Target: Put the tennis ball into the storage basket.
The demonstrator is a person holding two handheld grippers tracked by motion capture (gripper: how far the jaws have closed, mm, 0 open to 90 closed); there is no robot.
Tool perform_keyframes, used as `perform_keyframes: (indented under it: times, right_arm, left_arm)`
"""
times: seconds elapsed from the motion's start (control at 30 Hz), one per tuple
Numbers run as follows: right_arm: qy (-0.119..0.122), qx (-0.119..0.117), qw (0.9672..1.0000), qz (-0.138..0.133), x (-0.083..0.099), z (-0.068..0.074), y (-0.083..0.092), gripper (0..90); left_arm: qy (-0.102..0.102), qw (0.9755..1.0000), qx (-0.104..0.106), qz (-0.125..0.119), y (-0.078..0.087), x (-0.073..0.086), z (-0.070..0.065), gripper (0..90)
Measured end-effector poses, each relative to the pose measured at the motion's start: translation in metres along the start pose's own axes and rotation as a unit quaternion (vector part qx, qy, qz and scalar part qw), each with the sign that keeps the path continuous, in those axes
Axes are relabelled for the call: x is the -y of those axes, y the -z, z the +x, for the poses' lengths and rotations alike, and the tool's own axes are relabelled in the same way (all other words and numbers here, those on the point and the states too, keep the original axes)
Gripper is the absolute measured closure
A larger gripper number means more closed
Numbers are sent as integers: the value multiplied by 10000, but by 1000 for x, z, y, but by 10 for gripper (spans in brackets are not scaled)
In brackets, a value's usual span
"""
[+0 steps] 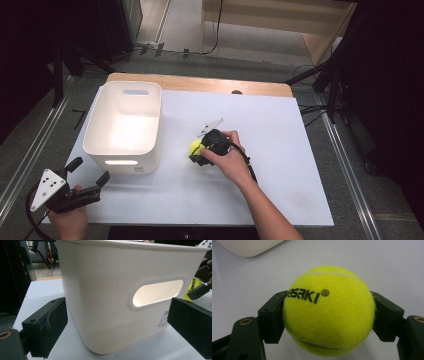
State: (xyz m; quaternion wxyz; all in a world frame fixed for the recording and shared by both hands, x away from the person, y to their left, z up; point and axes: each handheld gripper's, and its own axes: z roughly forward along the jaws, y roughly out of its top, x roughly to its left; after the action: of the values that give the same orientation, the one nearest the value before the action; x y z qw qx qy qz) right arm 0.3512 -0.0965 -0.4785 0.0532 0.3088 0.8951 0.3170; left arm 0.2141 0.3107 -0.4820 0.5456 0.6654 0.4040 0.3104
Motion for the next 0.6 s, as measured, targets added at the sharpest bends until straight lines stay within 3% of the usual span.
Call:
perform_keyframes:
  times: [0.6]
  right_arm:
    - [67,-78,9998,-184,-16,-1,18,230]
  left_arm:
    - [1,10000,2,3,0,0,0,29]
